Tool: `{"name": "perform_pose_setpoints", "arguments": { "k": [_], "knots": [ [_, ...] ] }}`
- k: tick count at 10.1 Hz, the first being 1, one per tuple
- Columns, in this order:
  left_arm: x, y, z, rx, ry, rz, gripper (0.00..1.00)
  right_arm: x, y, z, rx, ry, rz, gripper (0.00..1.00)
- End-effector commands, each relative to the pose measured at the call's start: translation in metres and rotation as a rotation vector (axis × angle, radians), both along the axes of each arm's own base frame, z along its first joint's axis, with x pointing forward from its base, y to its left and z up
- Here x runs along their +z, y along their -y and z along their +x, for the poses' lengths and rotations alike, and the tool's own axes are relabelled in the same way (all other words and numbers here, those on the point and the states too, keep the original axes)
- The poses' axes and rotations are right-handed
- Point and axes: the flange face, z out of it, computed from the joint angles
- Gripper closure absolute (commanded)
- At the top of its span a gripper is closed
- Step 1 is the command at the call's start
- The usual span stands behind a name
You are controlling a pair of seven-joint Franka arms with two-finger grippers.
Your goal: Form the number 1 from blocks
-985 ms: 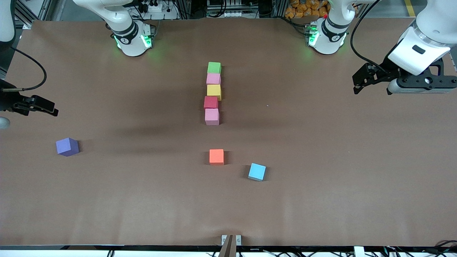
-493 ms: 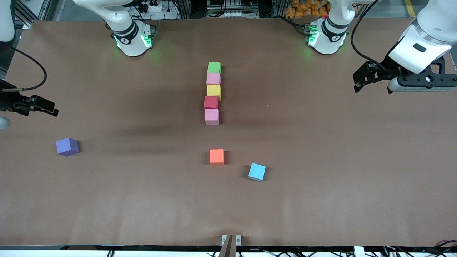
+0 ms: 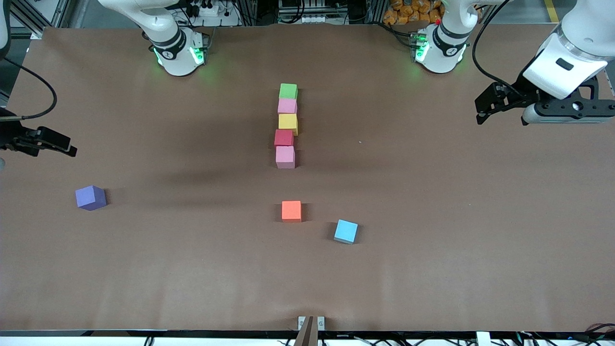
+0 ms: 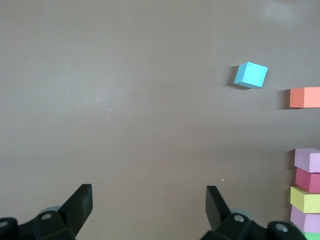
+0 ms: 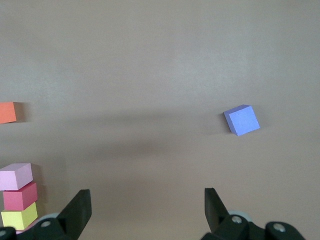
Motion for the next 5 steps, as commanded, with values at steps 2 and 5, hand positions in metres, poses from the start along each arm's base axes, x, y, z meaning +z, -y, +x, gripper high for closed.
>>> {"name": "perform_pose_setpoints", "arguments": {
  "k": [2, 5],
  "knots": [
    [0.005, -0.002, -0.004, -0.009, -0.004, 0.010, 0.00, 0.025, 0.003, -0.014, 0.023, 0.030, 0.004, 0.00],
    [0.005, -0.002, -0.004, -0.009, -0.004, 0.010, 0.00, 0.036, -0.002, -0.020, 0.043, 0.038, -0.047, 0.00]
  ]
}}
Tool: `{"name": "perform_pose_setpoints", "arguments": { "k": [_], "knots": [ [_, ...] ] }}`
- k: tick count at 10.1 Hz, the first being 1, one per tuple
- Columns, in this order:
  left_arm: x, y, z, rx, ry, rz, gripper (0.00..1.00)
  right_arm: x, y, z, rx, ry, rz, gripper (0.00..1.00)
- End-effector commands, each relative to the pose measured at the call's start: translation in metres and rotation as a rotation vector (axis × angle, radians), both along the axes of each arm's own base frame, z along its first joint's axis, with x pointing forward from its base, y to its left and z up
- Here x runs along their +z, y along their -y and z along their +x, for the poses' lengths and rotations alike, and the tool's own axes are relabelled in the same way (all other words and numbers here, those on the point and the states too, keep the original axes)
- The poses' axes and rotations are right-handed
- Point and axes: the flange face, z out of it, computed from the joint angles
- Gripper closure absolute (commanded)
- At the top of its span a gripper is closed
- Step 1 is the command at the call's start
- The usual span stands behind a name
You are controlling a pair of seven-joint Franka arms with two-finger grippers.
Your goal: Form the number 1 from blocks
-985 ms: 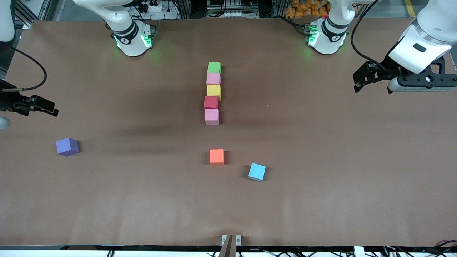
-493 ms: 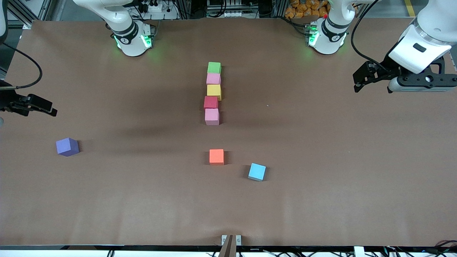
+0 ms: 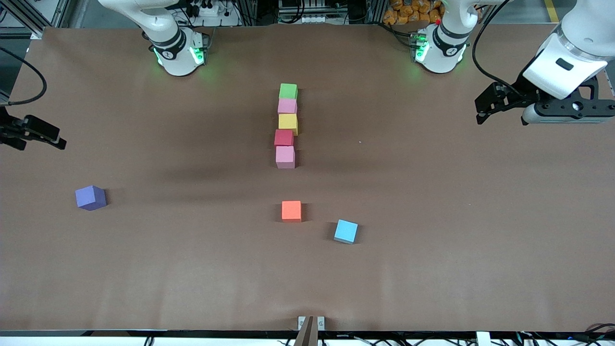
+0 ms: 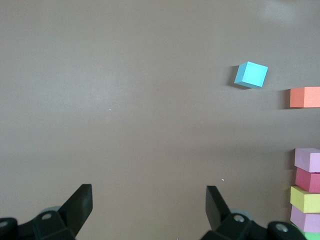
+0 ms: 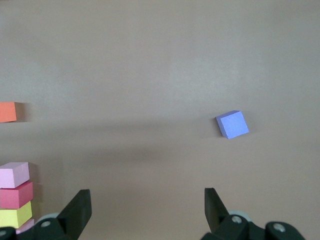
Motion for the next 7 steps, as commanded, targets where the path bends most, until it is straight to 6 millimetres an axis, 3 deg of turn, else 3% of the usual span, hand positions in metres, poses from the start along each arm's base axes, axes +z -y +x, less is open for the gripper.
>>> {"name": "perform_pose_setpoints", "arguments": {
  "k": [1, 7],
  "knots": [
    [0.0042, -0.0024, -0.0036, -0.007, -0.005, 0.010, 0.00, 0.0086, -0.0017, -0.0074, 0.021, -0.001, -0.023, 0.00],
    [0.0042, -0.0033, -0.0034, -0.007, -0.005, 0.010, 0.00, 0.0089, 0.0000, -0.0101, 0.038, -0.015, -0.038, 0.00]
  ]
}}
